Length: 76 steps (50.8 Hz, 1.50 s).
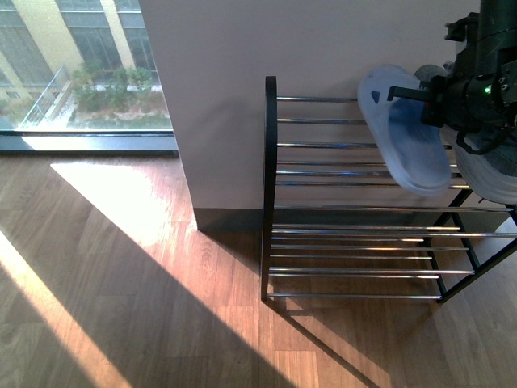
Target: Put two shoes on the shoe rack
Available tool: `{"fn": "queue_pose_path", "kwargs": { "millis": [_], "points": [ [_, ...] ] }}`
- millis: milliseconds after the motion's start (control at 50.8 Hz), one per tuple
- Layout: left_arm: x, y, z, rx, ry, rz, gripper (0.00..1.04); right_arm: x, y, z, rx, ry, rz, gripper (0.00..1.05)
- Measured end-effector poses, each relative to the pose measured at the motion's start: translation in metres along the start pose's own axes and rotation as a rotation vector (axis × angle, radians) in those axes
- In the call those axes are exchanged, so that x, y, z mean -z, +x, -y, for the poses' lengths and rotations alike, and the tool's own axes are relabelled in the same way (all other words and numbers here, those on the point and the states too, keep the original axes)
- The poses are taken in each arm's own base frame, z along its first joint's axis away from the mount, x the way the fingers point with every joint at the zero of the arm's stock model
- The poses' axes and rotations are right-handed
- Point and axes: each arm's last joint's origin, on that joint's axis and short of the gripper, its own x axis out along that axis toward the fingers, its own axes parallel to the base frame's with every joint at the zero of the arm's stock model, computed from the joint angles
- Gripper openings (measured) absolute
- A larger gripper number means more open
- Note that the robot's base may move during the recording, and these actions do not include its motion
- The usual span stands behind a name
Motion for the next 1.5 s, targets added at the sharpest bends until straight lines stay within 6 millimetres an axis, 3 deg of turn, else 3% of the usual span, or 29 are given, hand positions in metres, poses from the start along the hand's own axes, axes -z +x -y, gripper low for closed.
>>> {"fn": "queue_pose_path", "kwargs": {
  "millis": [236, 630, 906, 1083, 1320, 1497],
  "points": [
    [0.000, 0.000, 0.000, 0.000, 0.000, 0.000, 0.02, -0.010, 0.011, 0.015, 0.014, 0.012, -0.003, 0.01],
    [0.000, 0.000, 0.000, 0.000, 0.000, 0.000, 0.02, -0.002, 0.015, -0.005, 0.019, -0.090, -0.008, 0.01],
    [0.000, 0.000, 0.000, 0.000, 0.000, 0.000, 0.02, 0.002, 0.018, -0.008, 0.042, -0.088, 0.009, 0.05],
    [0.000, 0.000, 0.000, 0.000, 0.000, 0.000, 0.02, 0.006, 0.013, -0.007, 0.021, -0.079, 0.019, 0.28],
    [0.000, 0.000, 0.000, 0.000, 0.000, 0.000, 0.02, 0.002, -0.012, -0.005, -0.053, -0.053, 0.044, 0.57],
    [0.000, 0.000, 0.000, 0.000, 0.000, 0.000, 0.02, 0.001, -0.062, 0.000, -0.231, -0.023, 0.068, 0.94]
  ]
}}
